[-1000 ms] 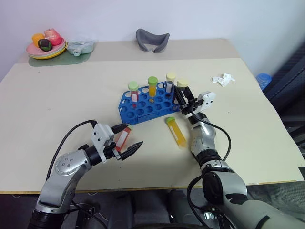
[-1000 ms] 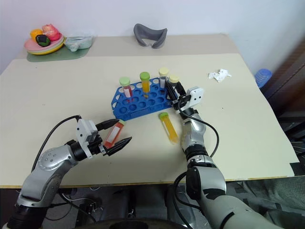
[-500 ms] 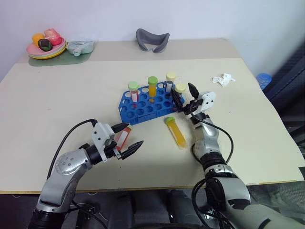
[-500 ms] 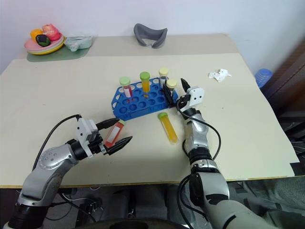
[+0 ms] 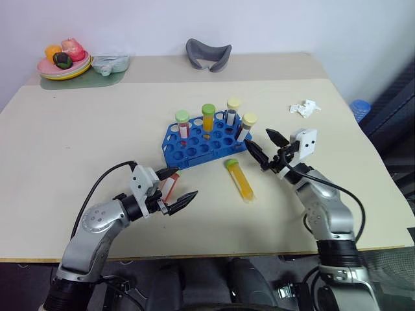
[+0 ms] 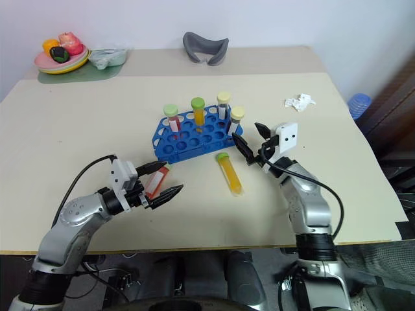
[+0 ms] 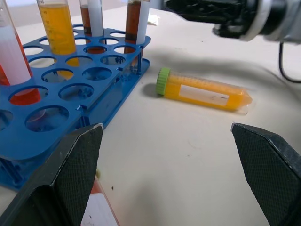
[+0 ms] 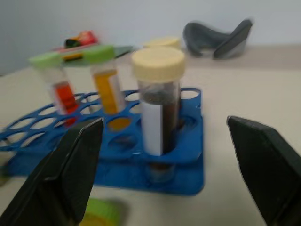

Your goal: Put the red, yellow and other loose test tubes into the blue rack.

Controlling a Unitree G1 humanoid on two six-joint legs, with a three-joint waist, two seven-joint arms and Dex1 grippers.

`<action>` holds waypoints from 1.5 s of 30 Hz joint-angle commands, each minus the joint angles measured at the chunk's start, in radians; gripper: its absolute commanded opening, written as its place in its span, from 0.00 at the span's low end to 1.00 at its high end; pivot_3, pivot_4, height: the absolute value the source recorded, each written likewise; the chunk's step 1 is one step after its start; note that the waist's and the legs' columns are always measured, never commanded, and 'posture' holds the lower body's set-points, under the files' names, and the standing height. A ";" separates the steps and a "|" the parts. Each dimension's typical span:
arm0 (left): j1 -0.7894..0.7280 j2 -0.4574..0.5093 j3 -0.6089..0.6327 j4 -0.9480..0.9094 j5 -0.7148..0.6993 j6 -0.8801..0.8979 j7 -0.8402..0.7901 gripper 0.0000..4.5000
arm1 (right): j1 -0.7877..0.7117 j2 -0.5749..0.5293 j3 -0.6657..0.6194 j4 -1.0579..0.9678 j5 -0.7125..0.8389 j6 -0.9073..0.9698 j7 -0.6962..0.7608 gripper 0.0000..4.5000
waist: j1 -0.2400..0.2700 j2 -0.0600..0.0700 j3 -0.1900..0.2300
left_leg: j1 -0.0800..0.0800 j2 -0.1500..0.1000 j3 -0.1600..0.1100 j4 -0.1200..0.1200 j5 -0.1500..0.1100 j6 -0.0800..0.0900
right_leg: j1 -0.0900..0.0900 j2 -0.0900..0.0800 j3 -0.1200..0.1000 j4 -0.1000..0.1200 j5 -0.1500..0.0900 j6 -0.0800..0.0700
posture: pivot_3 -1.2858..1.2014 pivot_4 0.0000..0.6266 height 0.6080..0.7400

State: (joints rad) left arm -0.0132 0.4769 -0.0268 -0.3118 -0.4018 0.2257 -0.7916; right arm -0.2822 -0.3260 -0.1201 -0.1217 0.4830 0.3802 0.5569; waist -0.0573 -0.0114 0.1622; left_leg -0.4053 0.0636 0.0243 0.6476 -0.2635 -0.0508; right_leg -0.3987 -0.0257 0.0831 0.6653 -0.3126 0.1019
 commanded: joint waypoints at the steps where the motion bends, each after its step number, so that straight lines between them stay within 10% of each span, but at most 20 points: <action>1: -0.011 -0.004 -0.008 -0.003 0.005 -0.029 -0.011 1.00 | 0.004 -0.035 -0.005 -0.124 0.085 0.149 -0.010 0.95 | 0.002 0.000 0.000 | 0.000 0.000 0.000 0.000 0.000 0.000 | 0.000 0.000 0.000 0.000 0.000 0.000 | 0.52 0.24 1.00; 7: -0.005 0.004 0.003 0.014 0.002 -0.045 -0.035 1.00 | -0.036 -0.248 0.050 -0.363 0.086 0.616 -0.147 0.95 | 0.015 0.000 0.000 | -0.002 0.000 0.000 0.001 0.000 0.000 | -0.001 -0.001 0.000 -0.001 0.000 0.000 | 0.52 0.24 1.00; 13: -0.015 0.025 0.004 0.048 0.008 -0.068 -0.078 1.00 | -0.393 -0.336 0.070 -0.241 0.281 1.211 -0.066 0.95 | 0.014 0.000 0.000 | -0.002 0.000 -0.001 0.000 0.000 0.001 | -0.004 0.001 0.000 0.000 0.000 -0.001 | 0.52 0.24 1.00; 45: -0.099 0.082 -0.065 0.060 0.017 -0.047 -0.189 1.00 | -0.585 -0.092 0.217 0.190 0.186 1.234 -0.444 0.95 | 0.012 -0.001 0.000 | -0.005 0.000 0.000 0.000 -0.001 0.002 | -0.006 0.001 0.000 -0.001 0.000 -0.001 | 0.52 0.24 1.00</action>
State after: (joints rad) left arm -0.1064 0.5519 -0.1019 -0.2413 -0.3829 0.1887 -0.9768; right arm -0.8824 -0.4195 0.0791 0.0898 0.6858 1.6077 0.1219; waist -0.0451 -0.0120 0.1622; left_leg -0.4107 0.0638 0.0244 0.6480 -0.2648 -0.0483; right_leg -0.4050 -0.0250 0.0833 0.6647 -0.3126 0.1014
